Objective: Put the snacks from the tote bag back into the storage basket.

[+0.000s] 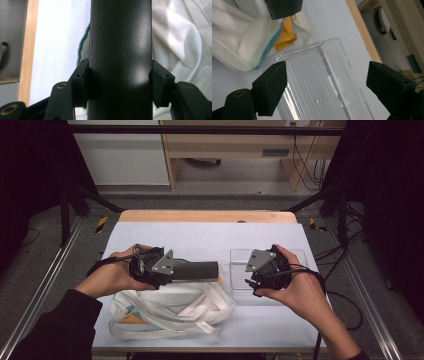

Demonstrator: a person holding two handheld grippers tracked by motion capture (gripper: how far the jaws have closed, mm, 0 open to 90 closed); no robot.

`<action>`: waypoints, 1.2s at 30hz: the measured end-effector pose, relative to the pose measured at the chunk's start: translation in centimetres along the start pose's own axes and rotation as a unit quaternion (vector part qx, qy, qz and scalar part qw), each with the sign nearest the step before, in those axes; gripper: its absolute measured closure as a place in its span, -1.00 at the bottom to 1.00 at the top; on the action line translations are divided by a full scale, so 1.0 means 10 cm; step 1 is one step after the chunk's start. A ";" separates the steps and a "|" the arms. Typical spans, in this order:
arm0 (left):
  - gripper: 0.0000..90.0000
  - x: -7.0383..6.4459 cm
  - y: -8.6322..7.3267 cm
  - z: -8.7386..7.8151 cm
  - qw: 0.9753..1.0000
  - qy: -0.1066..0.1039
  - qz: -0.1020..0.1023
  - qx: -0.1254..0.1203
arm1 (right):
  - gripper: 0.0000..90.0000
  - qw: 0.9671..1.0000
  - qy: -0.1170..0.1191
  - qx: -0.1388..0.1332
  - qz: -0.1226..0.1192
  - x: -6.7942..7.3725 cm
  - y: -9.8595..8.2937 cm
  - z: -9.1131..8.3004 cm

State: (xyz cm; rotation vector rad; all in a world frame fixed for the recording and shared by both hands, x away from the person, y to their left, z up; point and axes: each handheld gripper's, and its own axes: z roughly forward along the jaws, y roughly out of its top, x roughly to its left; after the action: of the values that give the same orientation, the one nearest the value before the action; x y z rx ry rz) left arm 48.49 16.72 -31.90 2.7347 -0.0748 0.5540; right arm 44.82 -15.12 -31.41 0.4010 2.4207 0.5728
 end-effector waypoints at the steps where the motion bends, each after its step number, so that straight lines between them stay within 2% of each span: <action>1: -0.04 0.00 0.02 0.00 1.000 0.000 0.000 0.000 | -0.61 1.000 -0.001 0.002 -0.003 -0.01 0.01 0.00; 11: -0.04 0.00 0.13 0.02 1.000 0.003 0.006 0.003 | -0.65 0.999 0.019 0.020 -0.018 -0.06 0.07 0.01; 26: -0.04 -0.01 0.26 0.04 1.000 0.007 0.017 0.009 | -0.66 0.996 0.047 0.047 -0.056 0.03 0.27 0.07; 36: -0.04 -0.03 0.32 0.06 1.000 0.005 0.022 0.007 | -0.62 0.994 0.065 0.049 -0.073 0.08 0.38 0.13</action>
State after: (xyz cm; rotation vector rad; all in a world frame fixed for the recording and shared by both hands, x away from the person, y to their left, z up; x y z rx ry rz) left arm 48.10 13.54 -31.48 2.7492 -0.1280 0.5829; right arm 45.56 -11.13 -30.94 0.2288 2.5844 0.4296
